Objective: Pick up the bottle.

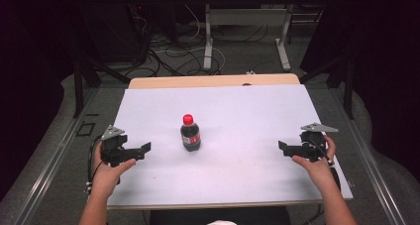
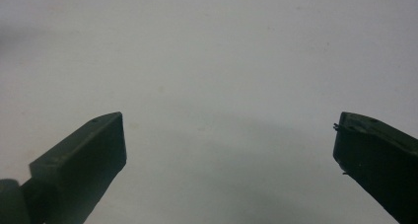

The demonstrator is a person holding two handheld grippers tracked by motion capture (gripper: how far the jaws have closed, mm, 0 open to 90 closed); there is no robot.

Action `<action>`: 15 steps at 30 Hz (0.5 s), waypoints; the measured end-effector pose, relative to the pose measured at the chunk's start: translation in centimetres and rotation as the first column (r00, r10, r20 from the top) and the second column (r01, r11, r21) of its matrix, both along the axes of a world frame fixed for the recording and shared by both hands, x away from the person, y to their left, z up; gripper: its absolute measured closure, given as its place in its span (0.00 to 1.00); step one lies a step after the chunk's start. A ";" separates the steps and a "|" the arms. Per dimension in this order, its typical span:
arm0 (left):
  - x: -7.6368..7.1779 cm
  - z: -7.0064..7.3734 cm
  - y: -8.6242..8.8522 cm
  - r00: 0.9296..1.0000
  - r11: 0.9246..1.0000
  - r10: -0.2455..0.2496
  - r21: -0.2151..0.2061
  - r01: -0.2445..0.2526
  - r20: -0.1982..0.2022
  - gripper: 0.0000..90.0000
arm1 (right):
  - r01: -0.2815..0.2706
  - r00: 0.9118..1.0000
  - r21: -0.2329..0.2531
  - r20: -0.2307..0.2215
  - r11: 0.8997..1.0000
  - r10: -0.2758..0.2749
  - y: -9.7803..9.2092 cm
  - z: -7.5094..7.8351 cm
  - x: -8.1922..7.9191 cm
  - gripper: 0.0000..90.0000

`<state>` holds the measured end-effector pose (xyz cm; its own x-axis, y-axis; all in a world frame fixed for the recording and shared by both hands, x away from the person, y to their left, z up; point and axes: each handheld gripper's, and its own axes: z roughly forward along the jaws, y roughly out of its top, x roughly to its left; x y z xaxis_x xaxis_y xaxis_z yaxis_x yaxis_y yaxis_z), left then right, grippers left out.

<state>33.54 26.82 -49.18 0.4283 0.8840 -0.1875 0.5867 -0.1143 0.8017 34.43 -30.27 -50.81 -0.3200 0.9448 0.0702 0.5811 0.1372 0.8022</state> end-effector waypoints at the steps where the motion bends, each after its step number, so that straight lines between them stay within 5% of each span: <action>1: 0.0 0.0 0.0 1.000 1.000 0.000 0.000 0.000 0.000 0.00 | 0.000 1.000 0.000 0.000 1.000 0.000 0.0 0.0 0.0 0.00; 6: -0.7 1.0 -1.6 0.999 0.999 -0.052 -0.007 0.052 0.011 0.00 | -0.065 0.998 -0.003 0.018 0.998 0.065 1.2 1.2 -0.9 0.00; 15: -0.4 0.9 -4.7 0.992 0.992 -0.127 0.011 0.127 0.016 0.00 | -0.084 0.996 -0.017 0.036 0.996 0.084 2.6 1.9 -1.6 0.00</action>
<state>33.12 22.15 -48.23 0.5401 0.8241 -0.1708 0.5537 -0.1951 0.8095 32.87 -27.69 -48.95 -0.4004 0.9153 0.0430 0.5375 0.1966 0.8200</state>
